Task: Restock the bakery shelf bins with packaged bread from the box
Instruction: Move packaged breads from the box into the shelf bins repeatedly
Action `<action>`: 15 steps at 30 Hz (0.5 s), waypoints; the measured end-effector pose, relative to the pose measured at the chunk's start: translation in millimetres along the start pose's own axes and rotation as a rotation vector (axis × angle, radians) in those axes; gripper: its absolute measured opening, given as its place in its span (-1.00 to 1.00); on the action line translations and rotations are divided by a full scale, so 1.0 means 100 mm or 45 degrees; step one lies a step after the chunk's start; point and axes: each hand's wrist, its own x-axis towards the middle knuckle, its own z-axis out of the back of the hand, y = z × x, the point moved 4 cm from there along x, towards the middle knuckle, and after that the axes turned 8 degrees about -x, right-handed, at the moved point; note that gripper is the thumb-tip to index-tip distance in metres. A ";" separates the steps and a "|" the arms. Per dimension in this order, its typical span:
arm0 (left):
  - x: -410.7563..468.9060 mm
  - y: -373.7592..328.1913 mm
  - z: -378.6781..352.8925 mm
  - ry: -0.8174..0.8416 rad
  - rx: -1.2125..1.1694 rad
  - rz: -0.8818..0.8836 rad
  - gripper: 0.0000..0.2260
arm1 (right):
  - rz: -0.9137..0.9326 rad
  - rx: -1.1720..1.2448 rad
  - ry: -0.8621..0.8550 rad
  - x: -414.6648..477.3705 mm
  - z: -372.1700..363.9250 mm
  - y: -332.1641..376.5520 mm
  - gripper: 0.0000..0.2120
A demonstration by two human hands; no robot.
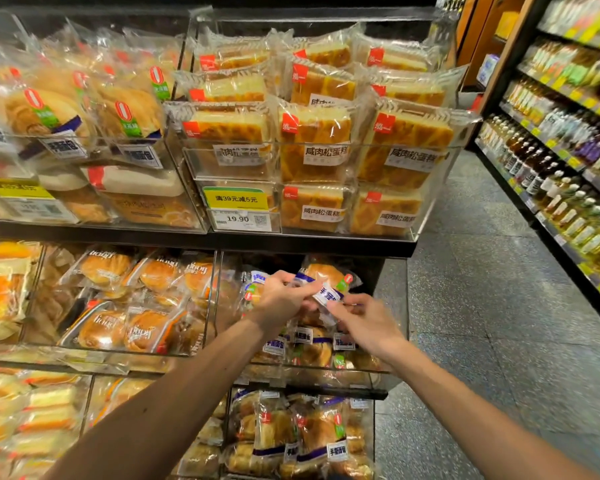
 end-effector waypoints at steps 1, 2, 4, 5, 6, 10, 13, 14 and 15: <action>0.04 0.05 -0.02 -0.044 0.028 0.012 -0.69 | -0.010 -0.012 0.023 0.05 -0.04 0.02 -0.56; 0.07 0.07 -0.03 -0.088 0.137 -0.003 -0.70 | 0.000 -0.044 0.003 0.09 -0.06 0.05 -0.62; 0.15 0.06 -0.01 -0.145 0.602 -0.112 -0.74 | 0.023 -0.135 -0.073 0.16 -0.04 0.09 -0.67; 0.21 0.04 0.03 -0.162 0.938 -0.191 -0.72 | 0.028 -0.200 -0.102 0.20 -0.03 0.10 -0.68; 0.27 0.04 0.05 -0.166 1.279 -0.267 -0.71 | 0.028 -0.274 -0.108 0.24 -0.03 0.10 -0.69; 0.50 0.17 0.14 -0.148 2.062 -0.405 -0.65 | 0.054 -0.550 -0.063 0.37 -0.14 0.07 -0.76; 0.64 0.29 0.19 -0.140 2.241 -0.398 -0.63 | 0.132 -0.663 -0.085 0.44 -0.21 0.05 -0.76; 0.67 0.33 0.20 -0.106 2.294 -0.340 -0.56 | 0.146 -0.688 -0.102 0.48 -0.21 0.04 -0.75; 0.71 0.38 0.22 -0.057 2.345 -0.245 -0.48 | 0.150 -0.715 -0.115 0.53 -0.22 0.02 -0.74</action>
